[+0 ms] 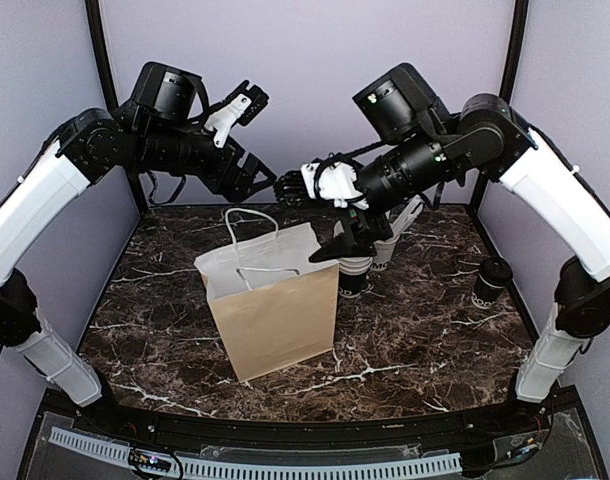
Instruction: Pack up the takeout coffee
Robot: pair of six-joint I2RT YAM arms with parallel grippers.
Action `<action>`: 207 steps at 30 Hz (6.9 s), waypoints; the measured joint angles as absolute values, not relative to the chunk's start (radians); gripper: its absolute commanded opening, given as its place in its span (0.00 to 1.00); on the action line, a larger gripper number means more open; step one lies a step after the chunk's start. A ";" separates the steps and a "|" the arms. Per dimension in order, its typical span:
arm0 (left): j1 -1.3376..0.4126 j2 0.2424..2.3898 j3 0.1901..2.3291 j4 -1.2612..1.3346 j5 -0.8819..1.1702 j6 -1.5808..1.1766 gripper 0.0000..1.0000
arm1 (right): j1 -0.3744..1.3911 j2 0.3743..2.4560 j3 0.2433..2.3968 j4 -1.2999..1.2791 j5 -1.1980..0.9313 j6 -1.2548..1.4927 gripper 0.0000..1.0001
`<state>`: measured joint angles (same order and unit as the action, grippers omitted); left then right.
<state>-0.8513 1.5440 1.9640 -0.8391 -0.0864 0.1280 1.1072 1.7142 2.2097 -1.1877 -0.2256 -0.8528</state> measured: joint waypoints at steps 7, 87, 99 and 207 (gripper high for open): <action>-0.851 1.329 1.715 -0.789 -0.012 0.122 0.91 | 1.148 1.715 2.086 -1.209 -0.239 -0.871 0.75; -0.851 1.575 2.085 -0.899 -0.167 0.239 0.91 | 1.106 1.781 2.359 -0.990 -0.229 -0.760 0.72; -0.827 1.324 1.716 -0.876 -0.175 0.167 0.88 | 0.854 1.581 1.972 -0.982 -0.352 -0.686 0.72; -1.482 1.432 1.542 -0.815 -0.538 -0.087 0.30 | 0.575 1.346 1.367 -0.830 -0.498 -0.645 0.68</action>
